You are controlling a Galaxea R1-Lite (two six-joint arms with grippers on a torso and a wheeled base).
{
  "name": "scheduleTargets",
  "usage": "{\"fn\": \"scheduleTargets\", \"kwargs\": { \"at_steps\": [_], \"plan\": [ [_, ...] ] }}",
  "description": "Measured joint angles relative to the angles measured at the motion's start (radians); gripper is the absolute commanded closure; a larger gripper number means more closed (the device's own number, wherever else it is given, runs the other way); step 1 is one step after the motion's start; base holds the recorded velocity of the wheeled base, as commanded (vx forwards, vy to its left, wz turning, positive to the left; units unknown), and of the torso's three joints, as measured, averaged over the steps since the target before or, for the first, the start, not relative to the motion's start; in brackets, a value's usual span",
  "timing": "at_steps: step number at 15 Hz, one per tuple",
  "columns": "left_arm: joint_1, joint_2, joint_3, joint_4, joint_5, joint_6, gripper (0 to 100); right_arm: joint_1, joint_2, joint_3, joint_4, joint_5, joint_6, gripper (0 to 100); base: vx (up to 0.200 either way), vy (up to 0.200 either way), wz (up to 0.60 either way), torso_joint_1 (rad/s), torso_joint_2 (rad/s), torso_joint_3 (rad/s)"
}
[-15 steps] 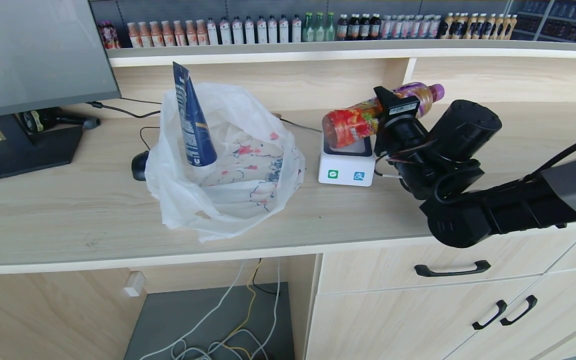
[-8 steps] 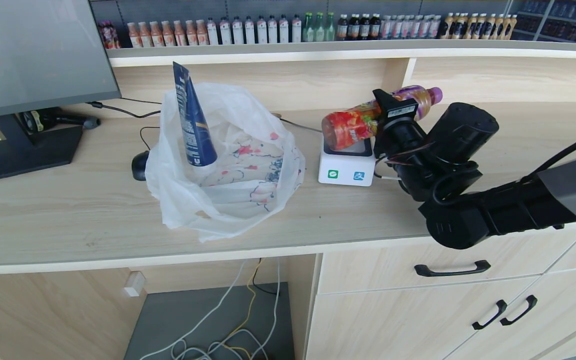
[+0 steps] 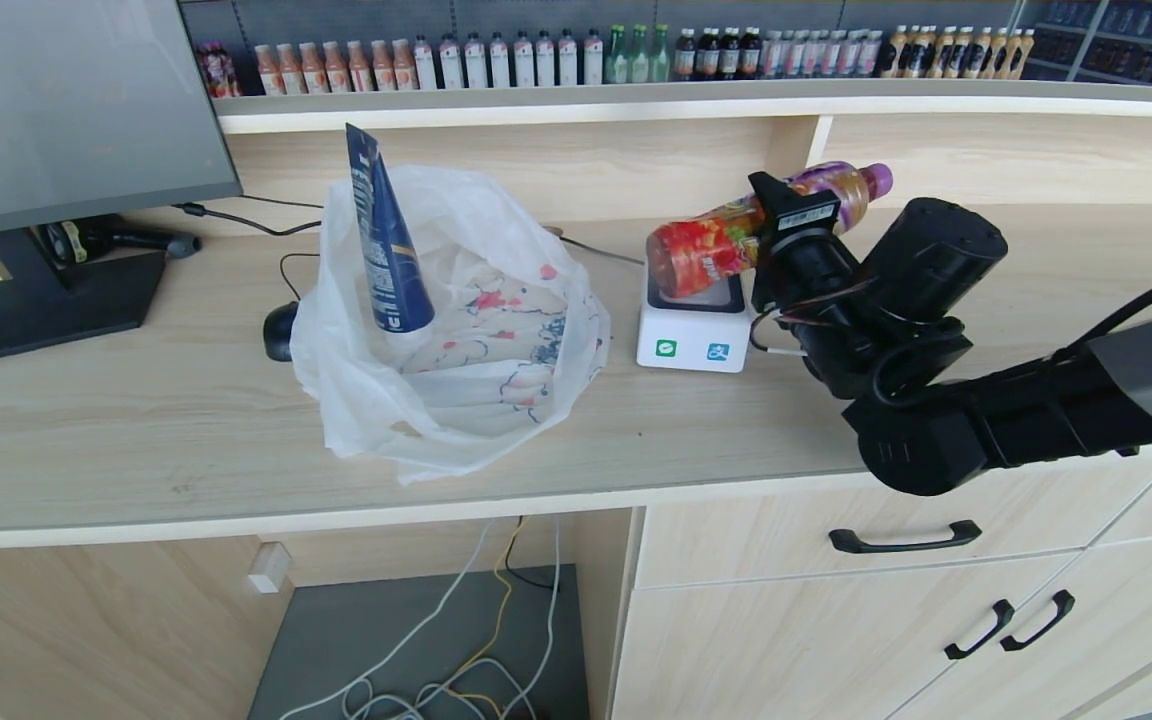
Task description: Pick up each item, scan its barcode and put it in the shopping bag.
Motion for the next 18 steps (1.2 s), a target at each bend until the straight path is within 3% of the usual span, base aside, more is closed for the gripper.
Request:
{"fn": "scheduleTargets", "kwargs": {
  "at_steps": [9, 13, 18],
  "plan": [
    [0.0, 0.0, 0.0, 0.0, 0.0, 0.0, 100, 0.096, -0.151, 0.055, -0.001, -0.002, -0.244, 100, 0.0, 0.0, 0.0, 0.0, 0.0, 0.0],
    [0.0, 0.0, 0.0, 0.0, 0.0, 0.0, 100, 0.183, -0.266, 0.125, 0.0, 0.033, -0.501, 100, 0.0, 0.0, 0.0, 0.0, 0.0, 0.0],
    [-0.001, 0.0, 0.0, 0.0, 0.0, 0.001, 100, 0.2, -0.378, 0.232, 0.001, 0.124, -0.852, 100, 0.0, 0.0, 0.0, 0.0, 0.0, 0.0]
  ]
}}
